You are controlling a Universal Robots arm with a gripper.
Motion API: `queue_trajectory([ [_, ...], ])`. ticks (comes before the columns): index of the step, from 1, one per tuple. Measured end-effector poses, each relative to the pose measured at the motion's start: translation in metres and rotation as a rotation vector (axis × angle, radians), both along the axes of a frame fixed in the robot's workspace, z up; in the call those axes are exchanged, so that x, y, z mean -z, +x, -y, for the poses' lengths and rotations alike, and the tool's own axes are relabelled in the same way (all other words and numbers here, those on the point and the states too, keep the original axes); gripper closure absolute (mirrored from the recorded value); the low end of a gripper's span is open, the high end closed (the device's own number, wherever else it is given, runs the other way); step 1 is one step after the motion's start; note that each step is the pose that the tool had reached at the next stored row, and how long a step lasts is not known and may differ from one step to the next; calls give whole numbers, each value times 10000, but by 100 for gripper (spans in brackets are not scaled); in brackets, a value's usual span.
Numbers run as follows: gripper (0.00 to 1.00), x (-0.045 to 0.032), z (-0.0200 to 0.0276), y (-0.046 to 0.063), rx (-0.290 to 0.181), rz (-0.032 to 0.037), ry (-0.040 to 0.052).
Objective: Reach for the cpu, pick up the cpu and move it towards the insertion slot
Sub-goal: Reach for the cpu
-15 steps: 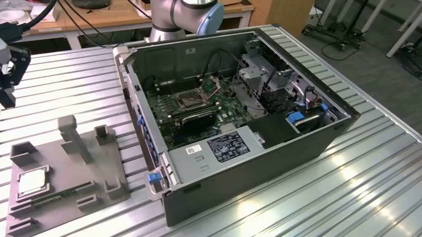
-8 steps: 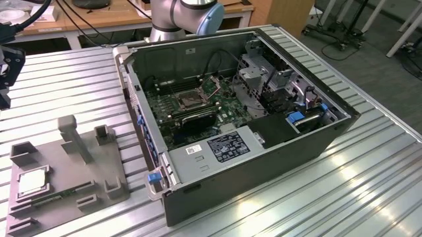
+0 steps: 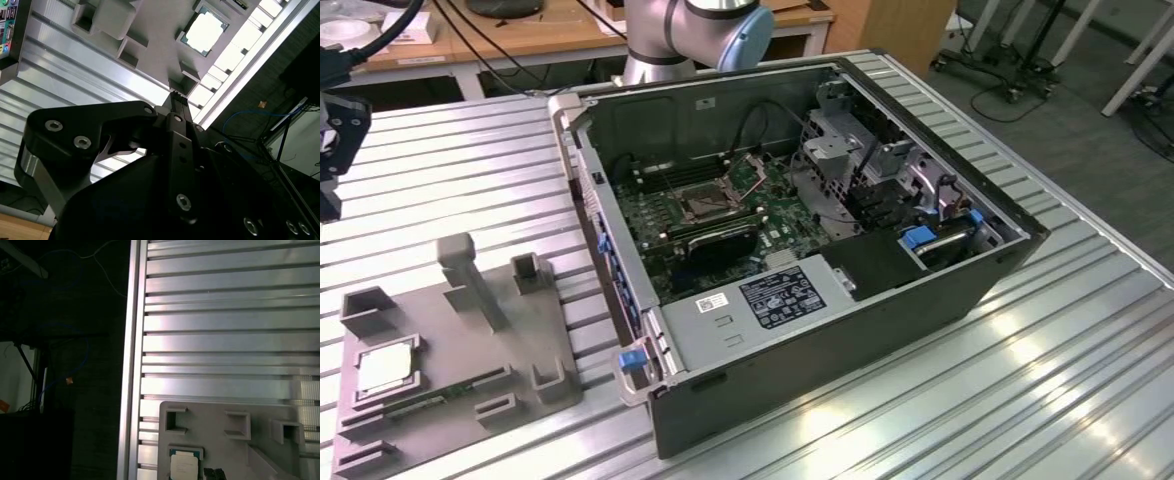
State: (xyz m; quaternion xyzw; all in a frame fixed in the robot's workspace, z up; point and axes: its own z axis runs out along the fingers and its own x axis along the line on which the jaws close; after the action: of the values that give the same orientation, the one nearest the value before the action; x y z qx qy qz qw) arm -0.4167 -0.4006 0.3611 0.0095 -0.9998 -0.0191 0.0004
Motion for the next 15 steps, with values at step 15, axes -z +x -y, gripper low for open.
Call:
queue_trajectory([
  [15,89,44,84,-249,-27,-1,-3],
])
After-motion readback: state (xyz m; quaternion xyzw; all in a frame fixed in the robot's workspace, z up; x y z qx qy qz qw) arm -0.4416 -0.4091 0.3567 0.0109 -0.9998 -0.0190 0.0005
